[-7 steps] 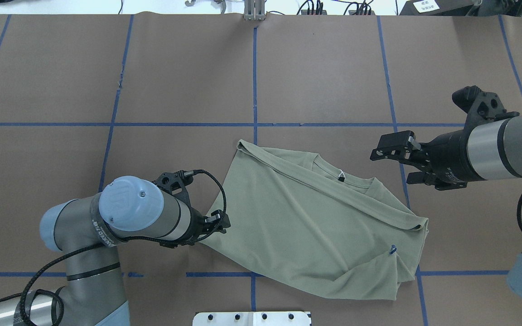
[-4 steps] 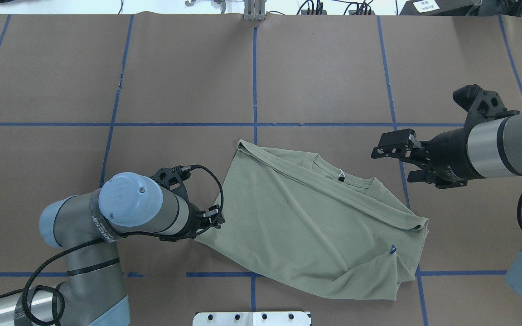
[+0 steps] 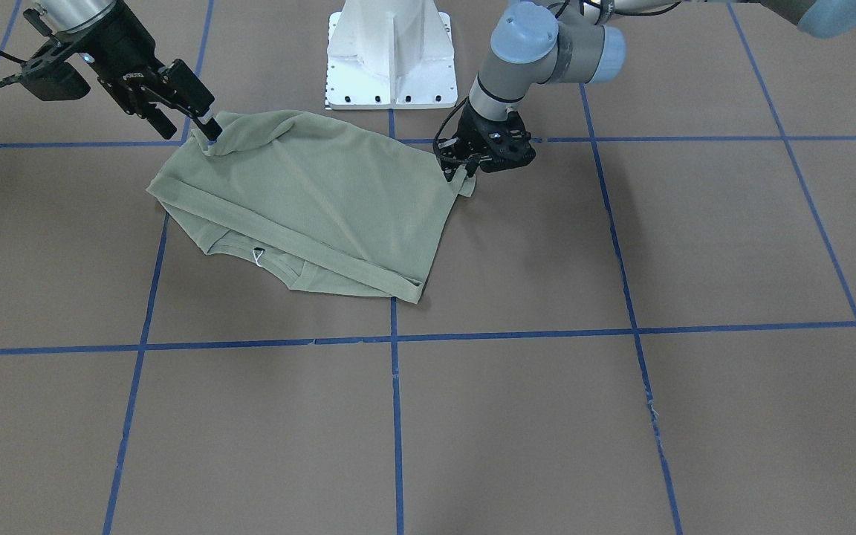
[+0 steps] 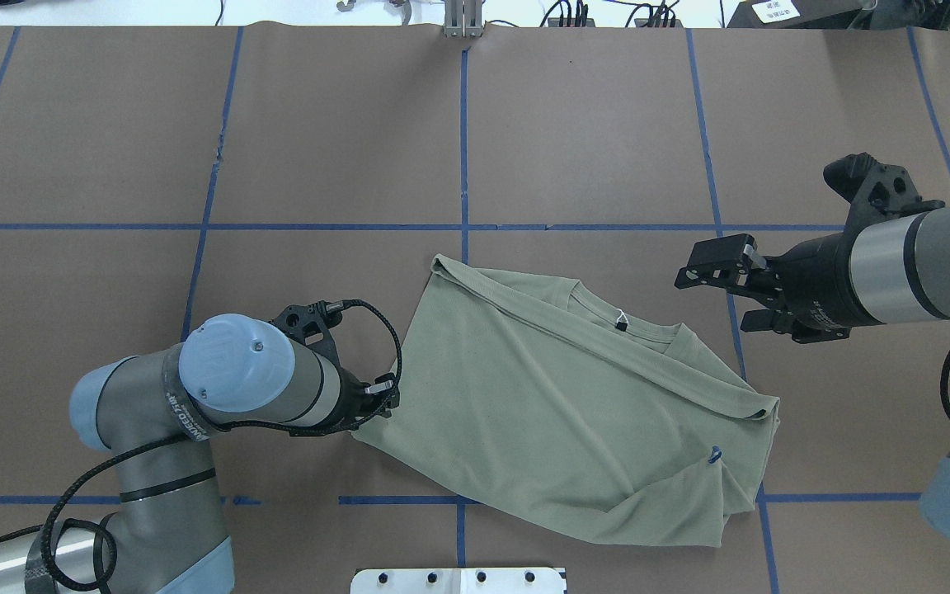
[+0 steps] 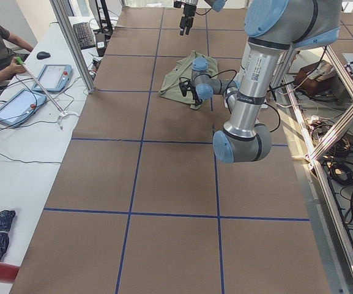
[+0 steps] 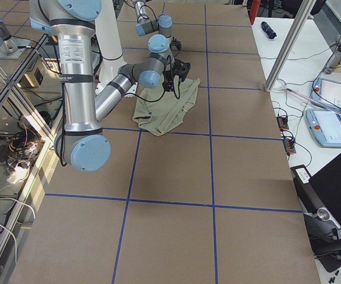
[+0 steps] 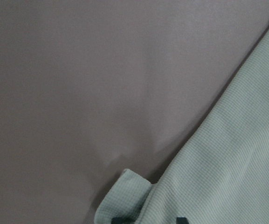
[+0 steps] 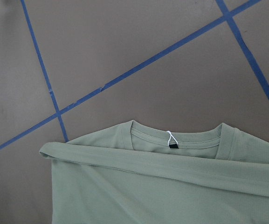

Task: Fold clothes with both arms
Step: 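Grasp the shirt edge with the left gripper and pull it away from the robot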

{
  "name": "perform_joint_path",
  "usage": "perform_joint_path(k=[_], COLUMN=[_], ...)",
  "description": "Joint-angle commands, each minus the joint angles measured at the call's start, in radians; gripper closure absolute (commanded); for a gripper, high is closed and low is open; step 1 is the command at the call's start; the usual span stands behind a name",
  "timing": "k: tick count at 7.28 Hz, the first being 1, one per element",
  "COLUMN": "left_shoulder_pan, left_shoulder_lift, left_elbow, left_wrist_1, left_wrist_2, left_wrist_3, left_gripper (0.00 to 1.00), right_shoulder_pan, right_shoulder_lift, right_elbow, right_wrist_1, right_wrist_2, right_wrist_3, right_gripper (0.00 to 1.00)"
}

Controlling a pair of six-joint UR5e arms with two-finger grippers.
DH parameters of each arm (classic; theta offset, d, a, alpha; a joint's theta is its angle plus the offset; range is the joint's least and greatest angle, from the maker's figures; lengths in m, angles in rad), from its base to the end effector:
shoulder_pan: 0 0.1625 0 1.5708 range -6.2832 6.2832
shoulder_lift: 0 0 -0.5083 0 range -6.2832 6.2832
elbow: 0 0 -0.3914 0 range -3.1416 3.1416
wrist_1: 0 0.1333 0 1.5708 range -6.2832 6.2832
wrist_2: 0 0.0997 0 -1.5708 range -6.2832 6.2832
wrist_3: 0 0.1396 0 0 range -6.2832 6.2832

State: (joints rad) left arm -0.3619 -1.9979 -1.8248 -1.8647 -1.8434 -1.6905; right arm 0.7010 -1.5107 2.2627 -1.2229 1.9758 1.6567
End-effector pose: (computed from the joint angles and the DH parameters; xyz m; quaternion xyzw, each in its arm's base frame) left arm 0.6038 -0.3309 0.3716 -0.0631 0.4752 -0.1469 0.8652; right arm -0.3132 -0.3668 0.3719 -0.0084 -0.5398 0.2231 0.8116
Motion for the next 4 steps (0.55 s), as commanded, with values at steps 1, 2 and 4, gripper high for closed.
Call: perform_joint_path(k=[1,2,4], left_shoulder_pan=[0.003,0.008,0.011], left_shoulder_lift=[-0.001,-0.002,-0.005], left_elbow=[-0.008,0.002,0.010], left_wrist_1=[0.051,0.064,0.064], left_wrist_2=[0.000,0.001,0.000], left_wrist_3=[0.000,-0.001,-0.009], left_gripper=[0.27,0.27,0.30], right_shoulder_pan=[0.000,0.000,0.000], right_shoulder_lift=[0.000,0.000,0.000], right_elbow=[-0.002,-0.005,-0.003], right_wrist_1=[-0.001,-0.001,-0.001], right_wrist_2=[0.002,0.002,0.002], right_wrist_3=[0.000,0.000,0.000], right_gripper=[0.00,0.00,0.00])
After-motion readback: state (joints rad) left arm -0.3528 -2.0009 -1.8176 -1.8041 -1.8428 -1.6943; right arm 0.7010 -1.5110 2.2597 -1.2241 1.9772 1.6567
